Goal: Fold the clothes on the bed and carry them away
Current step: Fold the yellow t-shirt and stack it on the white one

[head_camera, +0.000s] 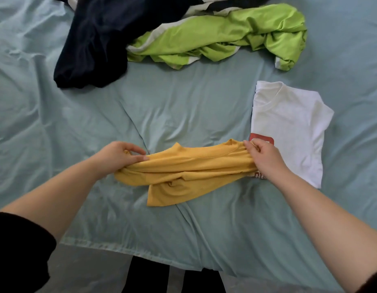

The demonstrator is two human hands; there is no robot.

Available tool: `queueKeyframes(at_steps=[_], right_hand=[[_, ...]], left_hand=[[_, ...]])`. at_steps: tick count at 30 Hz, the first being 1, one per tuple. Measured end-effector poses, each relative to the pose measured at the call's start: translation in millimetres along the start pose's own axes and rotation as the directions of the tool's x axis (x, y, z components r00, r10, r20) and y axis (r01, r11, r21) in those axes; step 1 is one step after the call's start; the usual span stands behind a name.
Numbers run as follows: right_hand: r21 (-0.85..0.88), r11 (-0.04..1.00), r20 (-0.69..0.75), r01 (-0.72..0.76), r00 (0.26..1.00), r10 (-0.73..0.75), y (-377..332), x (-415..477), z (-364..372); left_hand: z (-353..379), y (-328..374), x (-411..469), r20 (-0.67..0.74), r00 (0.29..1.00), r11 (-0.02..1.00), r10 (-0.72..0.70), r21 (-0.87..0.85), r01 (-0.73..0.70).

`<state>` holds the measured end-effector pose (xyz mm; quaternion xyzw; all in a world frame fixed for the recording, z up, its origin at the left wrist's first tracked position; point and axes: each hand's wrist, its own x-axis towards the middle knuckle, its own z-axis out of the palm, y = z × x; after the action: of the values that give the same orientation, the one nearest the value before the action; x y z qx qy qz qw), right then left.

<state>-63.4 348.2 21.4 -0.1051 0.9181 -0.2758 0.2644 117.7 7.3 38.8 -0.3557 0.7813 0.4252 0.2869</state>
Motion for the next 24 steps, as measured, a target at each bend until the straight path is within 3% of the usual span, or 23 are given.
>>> queueKeyframes(at_steps=[2, 4, 6, 8, 11, 13, 15, 19, 22, 24], right_hand=[[-0.068, 0.997, 0.070, 0.037, 0.997, -0.032, -10, 11, 3], [-0.127, 0.988, 0.079, 0.083, 0.994, -0.074, -24, 22, 4], [-0.146, 0.982, 0.001, 0.117, 0.993, -0.118, -43, 34, 0], [-0.081, 0.989, -0.104, 0.124, 0.986, -0.132, -66, 49, -9], [0.085, 0.992, -0.235, 0.097, 0.969, -0.074, -101, 76, -20], [0.225, 0.973, -0.228, 0.053, 0.974, -0.001, -117, 93, -20], [0.254, 0.967, -0.186, 0.000, 0.981, 0.049, -122, 98, -11], [0.255, 0.935, -0.113, -0.246, 0.953, 0.281, -92, 57, 30], [0.293, 0.812, 0.198, -0.504, 0.863, 0.464, -66, 0, 67], [0.359, 0.724, 0.378, -0.589, 0.801, 0.464, -59, -29, 90]], left_hand=[[-5, 3, 8, 0.054, 0.999, 0.977, 0.002, 0.213, -0.013], [-10, 10, 17, -0.017, 0.999, 0.963, 0.040, 0.266, -0.034], [-19, 20, 24, -0.225, 0.970, 0.988, 0.093, 0.140, -0.062], [-32, 32, 29, -0.444, 0.887, 0.989, 0.127, -0.006, -0.145], [-51, 53, 41, -0.562, 0.812, 0.967, 0.156, -0.080, -0.241], [-57, 64, 51, -0.535, 0.829, 0.958, 0.162, -0.115, -0.261], [-53, 66, 60, -0.470, 0.873, 0.977, 0.130, -0.088, -0.193], [-8, 46, 59, -0.427, 0.892, 0.981, -0.146, -0.179, 0.075], [46, 35, 40, -0.049, 0.970, 0.919, -0.237, -0.334, 0.207], [78, 38, 33, 0.061, 0.984, 0.909, -0.167, -0.377, 0.177]])
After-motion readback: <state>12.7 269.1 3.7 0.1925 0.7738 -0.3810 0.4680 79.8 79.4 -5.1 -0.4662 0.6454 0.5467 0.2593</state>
